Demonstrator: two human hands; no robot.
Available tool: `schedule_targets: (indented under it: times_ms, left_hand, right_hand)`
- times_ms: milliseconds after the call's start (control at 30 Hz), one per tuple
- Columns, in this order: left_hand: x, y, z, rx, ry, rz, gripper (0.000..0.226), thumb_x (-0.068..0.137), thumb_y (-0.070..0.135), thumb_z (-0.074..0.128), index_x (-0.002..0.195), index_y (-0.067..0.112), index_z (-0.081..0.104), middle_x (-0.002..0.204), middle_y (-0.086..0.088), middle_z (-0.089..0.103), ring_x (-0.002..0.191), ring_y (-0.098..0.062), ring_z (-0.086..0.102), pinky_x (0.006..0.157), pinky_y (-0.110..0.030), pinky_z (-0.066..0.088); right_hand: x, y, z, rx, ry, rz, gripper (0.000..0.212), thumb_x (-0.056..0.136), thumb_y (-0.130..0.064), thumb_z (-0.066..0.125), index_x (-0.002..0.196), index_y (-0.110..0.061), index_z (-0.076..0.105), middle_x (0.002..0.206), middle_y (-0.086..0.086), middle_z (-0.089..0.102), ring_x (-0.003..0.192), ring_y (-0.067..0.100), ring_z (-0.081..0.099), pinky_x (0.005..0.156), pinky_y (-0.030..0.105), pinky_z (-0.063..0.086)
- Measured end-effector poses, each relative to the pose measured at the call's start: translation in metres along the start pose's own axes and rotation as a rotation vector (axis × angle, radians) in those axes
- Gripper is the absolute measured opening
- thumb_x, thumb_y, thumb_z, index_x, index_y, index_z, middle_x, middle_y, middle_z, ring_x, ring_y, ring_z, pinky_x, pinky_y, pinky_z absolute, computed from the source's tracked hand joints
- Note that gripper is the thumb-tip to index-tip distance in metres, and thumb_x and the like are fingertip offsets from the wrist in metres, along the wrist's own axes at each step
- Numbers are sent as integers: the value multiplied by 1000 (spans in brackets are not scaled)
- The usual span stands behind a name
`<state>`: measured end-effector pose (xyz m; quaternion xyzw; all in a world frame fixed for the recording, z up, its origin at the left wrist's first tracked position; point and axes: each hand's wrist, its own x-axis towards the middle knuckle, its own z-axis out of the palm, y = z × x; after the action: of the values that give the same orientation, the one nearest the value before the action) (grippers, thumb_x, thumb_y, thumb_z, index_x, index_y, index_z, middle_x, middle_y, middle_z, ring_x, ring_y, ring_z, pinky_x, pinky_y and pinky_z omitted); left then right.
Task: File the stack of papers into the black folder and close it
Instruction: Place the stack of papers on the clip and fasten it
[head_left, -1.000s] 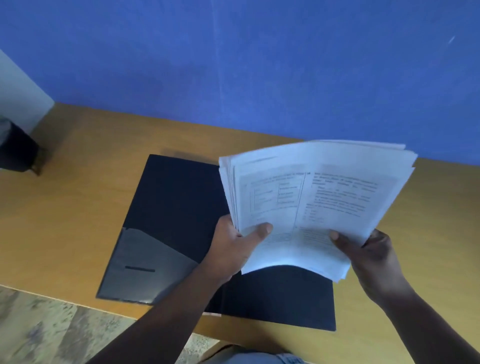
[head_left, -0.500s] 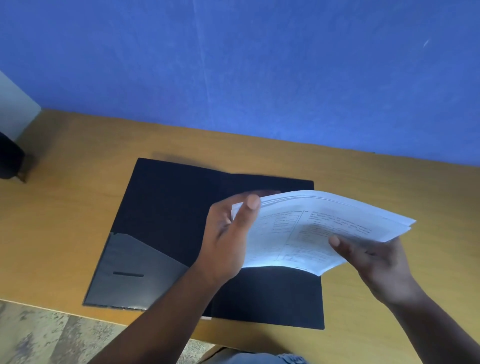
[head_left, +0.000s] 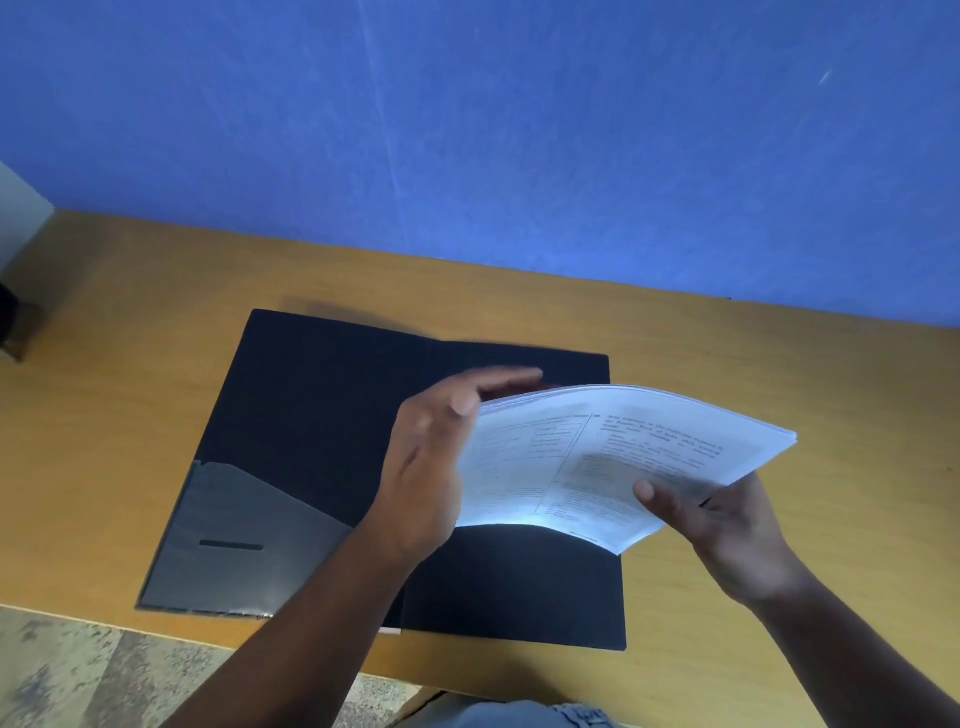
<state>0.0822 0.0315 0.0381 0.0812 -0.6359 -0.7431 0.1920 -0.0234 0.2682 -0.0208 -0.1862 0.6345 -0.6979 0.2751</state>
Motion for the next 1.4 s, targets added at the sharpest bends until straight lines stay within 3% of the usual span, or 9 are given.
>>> schedule_targets:
  times_ms: [167, 300, 567, 733, 833, 967, 1100, 1300, 1400]
  left_hand:
    - [-7, -23, -5, 162, -48, -103, 26, 86, 20, 76, 108, 35, 74, 106, 10, 77, 102, -12, 72, 82, -25, 58]
    - [-2, -29, -10, 132, 6, -140, 22, 88, 24, 73, 108, 33, 75, 104, -1, 78, 97, -27, 73, 82, -48, 61]
    - [20, -31, -23, -38, 18, -268, 21, 88, 24, 74, 107, 15, 75, 108, -7, 77, 100, -26, 74, 76, -33, 60]
    - [12, -76, -57, 442, 291, -359, 17, 94, 28, 66, 106, 17, 71, 105, 5, 76, 102, -12, 70, 88, -32, 57]
    - [-11, -103, -86, 879, 189, -413, 27, 94, 27, 64, 120, 20, 65, 125, 6, 66, 119, -13, 60, 96, -28, 45]
    - [-37, -129, -109, 1251, -37, -439, 51, 92, 30, 64, 140, 22, 52, 158, 1, 38, 149, -19, 24, 122, -41, 17]
    - [-46, -141, -116, 1299, -115, -457, 55, 98, 37, 53, 149, 26, 38, 167, 4, 12, 153, -18, 2, 123, -44, 4]
    - [-48, -144, -120, 1211, -121, -486, 53, 102, 44, 42, 151, 26, 35, 167, 4, 9, 153, -17, -1, 123, -44, 4]
    - [-49, -146, -122, 1221, -133, -477, 55, 101, 46, 41, 152, 26, 34, 167, 4, 8, 153, -16, -2, 123, -43, 3]
  right_hand:
    - [-1, 4, -2, 14, 5, 6, 47, 84, -21, 74, 130, -19, 63, 128, 11, 70, 120, 31, 65, 92, 38, 57]
    - [-3, 5, -3, -36, -12, 45, 39, 91, -22, 66, 129, -15, 64, 130, 12, 69, 123, 31, 64, 96, 44, 56]
    - [5, 8, -4, -152, 146, 112, 19, 88, -17, 65, 103, -20, 77, 106, -1, 80, 98, 16, 75, 76, 24, 60]
    - [9, 42, -11, -174, 313, 337, 15, 94, -3, 65, 95, -13, 75, 91, 8, 81, 83, 29, 76, 69, 41, 63]
    - [11, 63, -15, -192, 362, 454, 12, 95, -4, 64, 100, -9, 74, 101, 20, 78, 89, 38, 74, 85, 57, 59]
    - [23, 79, -11, -256, 378, 542, 12, 95, -7, 64, 96, -14, 74, 98, 15, 78, 86, 35, 75, 83, 55, 60]
    - [40, 90, 0, -278, 398, 581, 15, 95, -8, 64, 90, -19, 73, 95, 9, 78, 85, 31, 75, 84, 55, 60]
    - [62, 99, 12, -251, 400, 626, 18, 94, -7, 63, 91, -21, 73, 95, 8, 78, 87, 32, 75, 83, 54, 61]
    - [69, 102, 15, -227, 407, 631, 18, 95, -5, 62, 104, -16, 73, 93, 5, 77, 79, 24, 76, 70, 41, 64]
